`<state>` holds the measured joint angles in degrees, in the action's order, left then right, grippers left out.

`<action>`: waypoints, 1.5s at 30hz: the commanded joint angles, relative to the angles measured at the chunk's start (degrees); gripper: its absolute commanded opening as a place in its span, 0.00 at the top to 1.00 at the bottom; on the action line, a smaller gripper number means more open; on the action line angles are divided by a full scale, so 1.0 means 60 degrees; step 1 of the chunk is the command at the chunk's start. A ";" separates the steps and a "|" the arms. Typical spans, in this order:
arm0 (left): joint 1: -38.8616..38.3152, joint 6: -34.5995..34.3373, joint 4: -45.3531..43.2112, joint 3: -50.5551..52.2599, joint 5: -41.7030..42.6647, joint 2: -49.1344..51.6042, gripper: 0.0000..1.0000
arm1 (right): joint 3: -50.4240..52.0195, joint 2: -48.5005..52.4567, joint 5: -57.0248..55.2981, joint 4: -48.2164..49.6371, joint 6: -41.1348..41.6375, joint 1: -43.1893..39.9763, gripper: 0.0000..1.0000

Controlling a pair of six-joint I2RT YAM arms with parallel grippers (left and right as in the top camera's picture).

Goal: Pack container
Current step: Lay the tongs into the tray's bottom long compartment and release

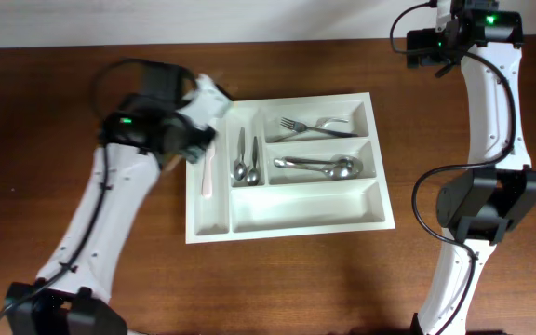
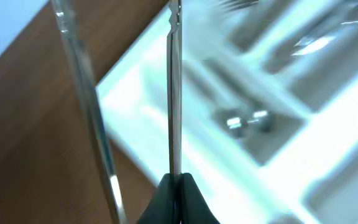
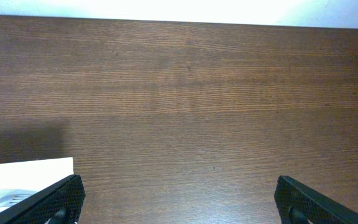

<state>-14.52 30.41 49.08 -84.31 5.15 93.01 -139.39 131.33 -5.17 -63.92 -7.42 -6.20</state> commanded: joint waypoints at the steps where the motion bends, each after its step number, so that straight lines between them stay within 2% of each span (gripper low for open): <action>1: -0.1231 -0.0044 0.0197 0.0018 0.0466 0.0000 0.98 | -0.0127 -0.0077 -0.0117 0.0004 0.0109 -0.0044 0.01; 9: -0.3315 -0.0051 0.0266 0.0036 0.0470 0.1086 0.98 | -0.0127 -0.0077 -0.0117 0.0004 0.0109 -0.0044 0.01; 14: -0.4160 -0.0051 0.0288 0.0036 0.0470 0.1931 0.98 | -0.0127 -0.0077 -0.0117 0.0007 0.0109 -0.0044 0.01; 20: -0.4896 0.0641 0.0634 0.0036 0.0466 0.2881 0.98 | -0.0127 -0.0077 -0.0117 0.0007 0.0109 -0.0044 0.01; 27: -0.5020 0.0809 0.0627 0.0036 0.0466 0.3257 0.97 | -0.0127 -0.0077 -0.0117 0.0004 0.0109 -0.0044 0.01; 28: -0.5016 0.0809 0.0619 0.0036 0.0463 0.3257 0.93 | -0.0127 -0.0077 -0.0117 0.0004 0.0109 -0.0044 0.01; 31: -0.5009 0.0809 0.0572 0.0036 0.0423 0.3257 0.69 | -0.0127 -0.0077 -0.0117 0.0007 0.0113 -0.0044 0.01; 33: -0.5009 0.0809 0.0521 0.0036 0.0419 0.3257 0.59 | -0.0127 -0.0077 -0.0117 0.0007 0.0109 -0.0044 0.01; 34: -0.5009 0.0805 0.0466 0.0033 0.0419 0.3253 0.55 | -0.0127 -0.0077 -0.0117 0.0004 0.0109 -0.0044 0.01; 38: -0.5009 0.0783 0.0554 -0.0182 0.0248 0.3231 0.55 | -0.0127 -0.0077 -0.0117 0.0007 0.0109 -0.0044 0.01; 43: -0.4870 -0.0124 0.0739 -0.1402 -0.1417 0.3104 0.55 | -0.0127 -0.0077 -0.0117 0.0004 0.0109 -0.0044 0.01; 44: -0.4754 -0.0433 0.0820 -0.1821 -0.1650 0.3078 0.50 | -0.0127 -0.0077 -0.0117 0.0007 0.0109 -0.0044 0.01; 45: -0.4645 -0.0736 0.0900 -0.2160 -0.1749 0.3053 0.41 | -0.0127 -0.0077 -0.0117 0.0004 0.0109 -0.0044 0.01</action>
<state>-44.34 31.90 54.04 -90.21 0.95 112.20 -139.39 131.33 -5.15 -63.92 -7.42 -6.20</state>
